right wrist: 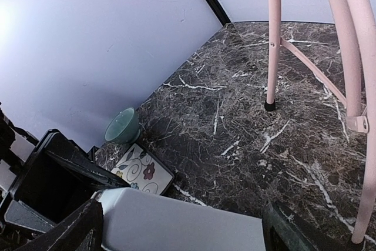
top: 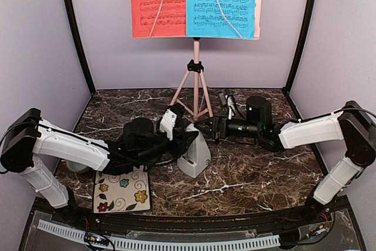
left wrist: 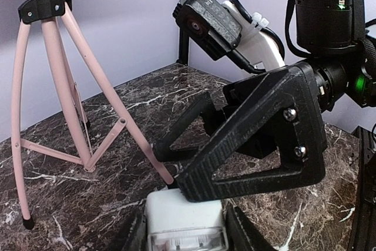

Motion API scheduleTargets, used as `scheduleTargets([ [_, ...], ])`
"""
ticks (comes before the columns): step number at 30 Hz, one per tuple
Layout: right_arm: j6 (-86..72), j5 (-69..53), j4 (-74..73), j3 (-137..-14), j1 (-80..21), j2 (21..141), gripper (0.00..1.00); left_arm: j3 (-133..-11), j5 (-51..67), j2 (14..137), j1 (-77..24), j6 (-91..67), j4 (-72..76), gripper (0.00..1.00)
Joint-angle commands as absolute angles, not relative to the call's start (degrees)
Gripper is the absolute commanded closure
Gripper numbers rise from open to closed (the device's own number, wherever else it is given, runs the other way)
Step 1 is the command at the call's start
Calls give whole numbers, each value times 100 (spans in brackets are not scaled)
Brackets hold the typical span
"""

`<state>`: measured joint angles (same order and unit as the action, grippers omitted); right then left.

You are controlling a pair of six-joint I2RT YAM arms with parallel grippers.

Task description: Set up the instrument practice props

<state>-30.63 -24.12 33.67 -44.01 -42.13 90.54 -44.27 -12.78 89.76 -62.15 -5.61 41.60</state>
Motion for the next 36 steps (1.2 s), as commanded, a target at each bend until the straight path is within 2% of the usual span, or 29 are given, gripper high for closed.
scheduleTargets([
  [1,-2716,-1417,2076,-4040,-4113,9532,7,-4079,-710,8625,-6363,-419,4243,78],
  [10,-2711,-1316,2092,-3964,-4113,9597,7,-3791,-512,8628,-6354,-426,4777,78],
  [21,-2682,-1266,2094,-3860,-4105,9641,8,-3096,219,8709,-6119,-582,6462,78],
  [36,-2653,-1333,2099,-3821,-4087,9564,7,-3312,871,9172,-5871,-946,7092,77],
])
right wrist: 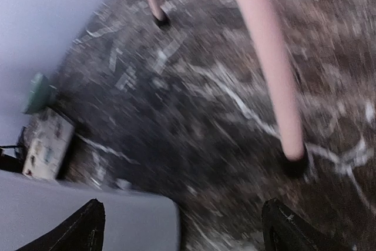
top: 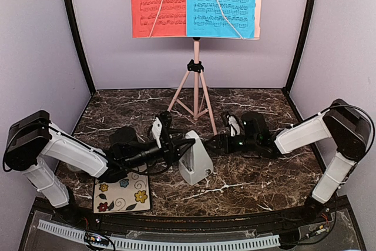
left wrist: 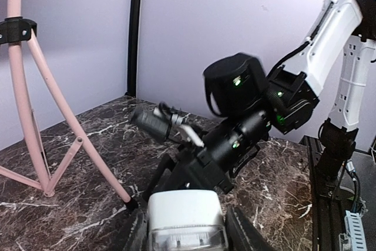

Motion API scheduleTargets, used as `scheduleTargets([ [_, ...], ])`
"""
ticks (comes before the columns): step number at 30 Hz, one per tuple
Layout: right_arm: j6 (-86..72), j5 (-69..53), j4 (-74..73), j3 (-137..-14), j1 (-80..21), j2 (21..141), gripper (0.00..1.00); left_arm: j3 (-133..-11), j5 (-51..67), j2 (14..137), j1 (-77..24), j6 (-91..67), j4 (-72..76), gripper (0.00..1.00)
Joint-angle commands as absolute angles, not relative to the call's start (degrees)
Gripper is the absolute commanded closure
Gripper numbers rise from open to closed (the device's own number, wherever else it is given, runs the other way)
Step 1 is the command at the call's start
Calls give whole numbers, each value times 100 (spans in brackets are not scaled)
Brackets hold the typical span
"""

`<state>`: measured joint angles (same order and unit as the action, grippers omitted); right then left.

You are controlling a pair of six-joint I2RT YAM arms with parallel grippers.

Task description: Set up the instrument practice props

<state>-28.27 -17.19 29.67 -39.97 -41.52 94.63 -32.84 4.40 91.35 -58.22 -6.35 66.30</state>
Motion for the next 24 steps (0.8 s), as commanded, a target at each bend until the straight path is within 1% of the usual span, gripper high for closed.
scheduleTargets([
  [1,-2668,-1394,2124,-3815,-4087,9506,6,-3387,865,9182,-5871,-883,6939,78],
  [3,-2696,-1474,2115,-3818,-4087,9341,5,-3435,826,9219,-5871,-810,6810,78],
  [5,-2687,-1481,2010,-3862,-4086,9183,4,-3465,770,9223,-5871,-770,6695,75],
  [6,-2663,-1472,1897,-3908,-4068,8959,4,-3504,740,9206,-5871,-744,6588,71],
  [9,-2577,-1422,1581,-4069,-3966,8543,2,-3648,660,9126,-5871,-634,6207,52],
  [11,-2516,-1389,1404,-4190,-3888,8265,1,-3752,518,9021,-5871,-587,5876,42],
  [14,-2456,-1380,1206,-4307,-3771,7983,0,-3772,419,8760,-5871,-537,5637,33],
  [16,-2459,-1453,1165,-4351,-3736,7841,0,-3766,378,8622,-5871,-488,5445,24],
  [17,-2479,-1526,1160,-4381,-3729,7787,0,-3781,360,8579,-5871,-458,5337,21],
  [18,-2520,-1633,1181,-4409,-3729,7741,0,-3794,350,8550,-5871,-422,5219,19],
  [20,-2716,-1969,1326,-4414,-3727,7687,0,-3791,352,8549,-5871,-394,5140,18],
  [24,-3125,-2503,1578,-4461,-3780,7702,0,-3770,488,8647,-5879,-415,5168,21],
])
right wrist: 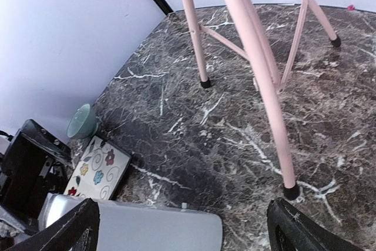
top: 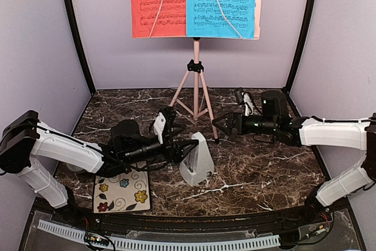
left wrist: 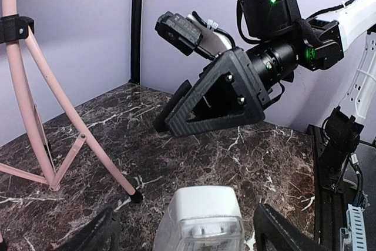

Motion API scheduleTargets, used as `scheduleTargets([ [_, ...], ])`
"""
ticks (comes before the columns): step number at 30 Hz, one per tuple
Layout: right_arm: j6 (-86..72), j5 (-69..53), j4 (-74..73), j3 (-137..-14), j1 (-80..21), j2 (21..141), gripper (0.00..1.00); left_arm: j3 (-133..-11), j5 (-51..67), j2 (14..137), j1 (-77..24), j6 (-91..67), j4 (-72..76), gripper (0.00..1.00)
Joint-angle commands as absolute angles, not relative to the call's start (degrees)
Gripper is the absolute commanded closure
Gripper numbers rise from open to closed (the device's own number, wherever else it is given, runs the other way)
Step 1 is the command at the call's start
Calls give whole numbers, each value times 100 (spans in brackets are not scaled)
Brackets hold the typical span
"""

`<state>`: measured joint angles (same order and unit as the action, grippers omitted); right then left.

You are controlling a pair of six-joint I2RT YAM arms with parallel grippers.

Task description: Set up the instrument practice props

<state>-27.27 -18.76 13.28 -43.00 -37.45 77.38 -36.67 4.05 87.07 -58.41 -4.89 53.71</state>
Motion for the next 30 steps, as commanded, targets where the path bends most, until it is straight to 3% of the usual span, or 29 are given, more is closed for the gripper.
scheduleTargets([
  [1,-3199,-2579,1598,-4484,-3812,7723,0,-3778,525,8673,-5887,-414,5184,22],
  [30,-3712,-3030,2071,-4630,-4288,8343,0,-3625,319,8707,-6003,-281,5303,49],
])
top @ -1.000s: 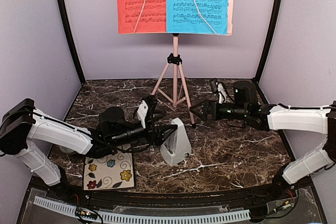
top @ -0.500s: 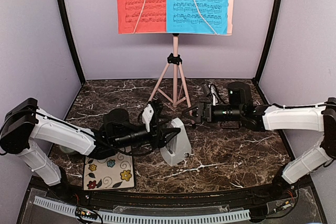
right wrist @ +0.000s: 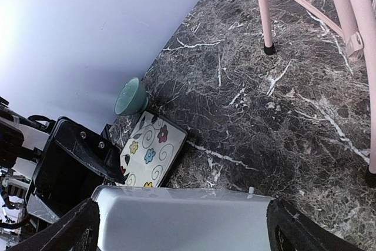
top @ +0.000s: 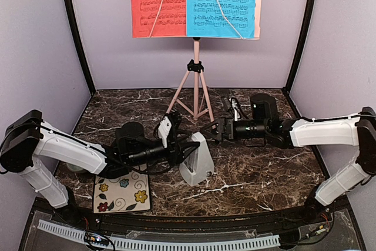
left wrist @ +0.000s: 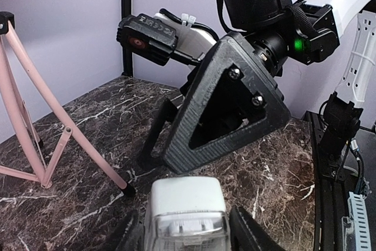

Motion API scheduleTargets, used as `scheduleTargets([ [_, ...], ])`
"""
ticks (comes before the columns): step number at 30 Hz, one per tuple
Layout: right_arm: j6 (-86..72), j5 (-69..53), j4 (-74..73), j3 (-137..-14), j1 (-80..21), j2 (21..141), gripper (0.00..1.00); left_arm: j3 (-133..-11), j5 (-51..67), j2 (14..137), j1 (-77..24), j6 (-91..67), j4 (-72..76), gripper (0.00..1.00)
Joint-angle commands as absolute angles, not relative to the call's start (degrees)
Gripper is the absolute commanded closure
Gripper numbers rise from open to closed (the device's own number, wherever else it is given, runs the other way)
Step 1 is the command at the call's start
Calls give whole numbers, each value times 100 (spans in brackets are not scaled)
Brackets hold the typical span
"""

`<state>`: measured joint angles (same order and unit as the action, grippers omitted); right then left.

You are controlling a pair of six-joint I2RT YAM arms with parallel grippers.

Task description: Set up the instrument practice props

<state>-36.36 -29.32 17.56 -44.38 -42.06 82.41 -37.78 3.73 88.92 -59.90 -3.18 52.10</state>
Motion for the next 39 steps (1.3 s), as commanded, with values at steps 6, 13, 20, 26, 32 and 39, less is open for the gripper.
scheduleTargets([
  [6,-3771,-3048,2161,-4656,-4402,8432,1,-3498,301,8623,-6003,-290,5405,48],
  [13,-3758,-3027,2188,-4572,-4403,8446,2,-3565,299,8648,-6003,-256,5423,49],
  [20,-3788,-3010,2329,-4404,-4399,8531,3,-3604,296,8651,-6012,-285,5482,47],
  [26,-3837,-3033,2462,-4280,-4400,8621,3,-3651,322,8645,-6012,-268,5484,46],
  [32,-3889,-3037,2588,-4168,-4398,8666,3,-3681,270,8673,-6012,-284,5509,46],
  [39,-3823,-2933,2558,-4108,-4397,8700,3,-3753,313,8710,-6029,-299,5546,47],
])
